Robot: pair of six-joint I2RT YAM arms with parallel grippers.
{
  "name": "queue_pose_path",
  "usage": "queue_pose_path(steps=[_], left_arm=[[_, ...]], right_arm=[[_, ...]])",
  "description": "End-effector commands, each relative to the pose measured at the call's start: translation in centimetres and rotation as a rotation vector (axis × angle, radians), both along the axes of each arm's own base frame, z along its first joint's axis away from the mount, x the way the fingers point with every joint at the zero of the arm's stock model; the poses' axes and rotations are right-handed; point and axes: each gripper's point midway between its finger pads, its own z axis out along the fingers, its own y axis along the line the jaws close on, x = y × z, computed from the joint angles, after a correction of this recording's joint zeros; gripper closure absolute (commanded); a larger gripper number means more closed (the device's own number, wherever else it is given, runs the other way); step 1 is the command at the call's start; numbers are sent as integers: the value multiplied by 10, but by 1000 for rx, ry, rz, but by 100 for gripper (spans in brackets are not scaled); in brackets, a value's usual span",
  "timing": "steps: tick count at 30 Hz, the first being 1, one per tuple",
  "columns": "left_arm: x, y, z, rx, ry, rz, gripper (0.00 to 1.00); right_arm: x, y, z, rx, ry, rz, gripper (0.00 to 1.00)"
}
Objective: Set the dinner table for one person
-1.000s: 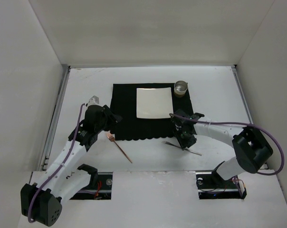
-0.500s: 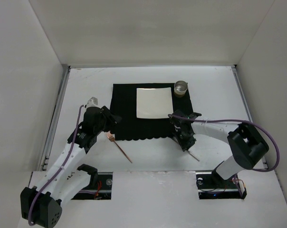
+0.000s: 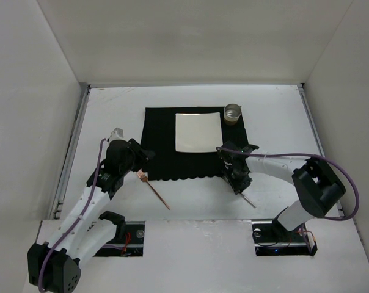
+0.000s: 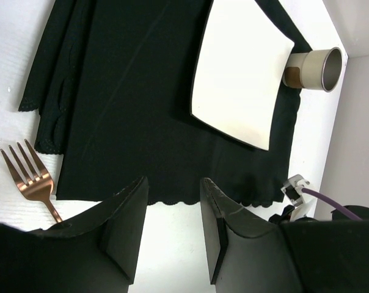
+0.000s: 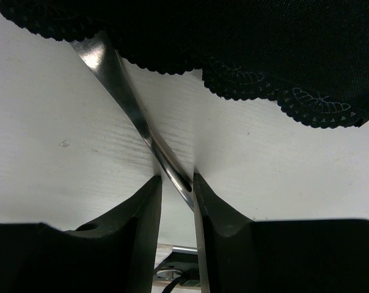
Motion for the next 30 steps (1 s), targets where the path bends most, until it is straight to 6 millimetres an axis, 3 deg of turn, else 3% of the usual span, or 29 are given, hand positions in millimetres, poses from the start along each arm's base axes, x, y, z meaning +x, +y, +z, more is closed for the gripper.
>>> queue_pose_path(steps=[1,9,10,16,19,20,22,30], left_arm=[[-10,-11,6,-62,19,-48,63],[-10,-8,5,-64,20,-25,63],[-10,-8,6,-62,18,-24,63],[-11,-7,4,-58,22,-22,63],[-11,-6,2,-58,24,-21,63],[-11,-5,1,-58,26,-21,63],[-11,-5,1,-59,25,-21,63],[-10,-5,2,-62,19,-21,63]], right_arm=[[8,-1,3,-17,-22,4,67],[8,-1,3,-17,-22,4,67],[21,2,21,-4,-100,-14,94],[16,-3,12,-45,-86,-1,80],[13,-2,12,-40,-72,-3,62],[12,-2,12,-38,-69,-5,61],[7,0,9,-22,-45,-9,62],[2,11,3,25,2,-6,86]])
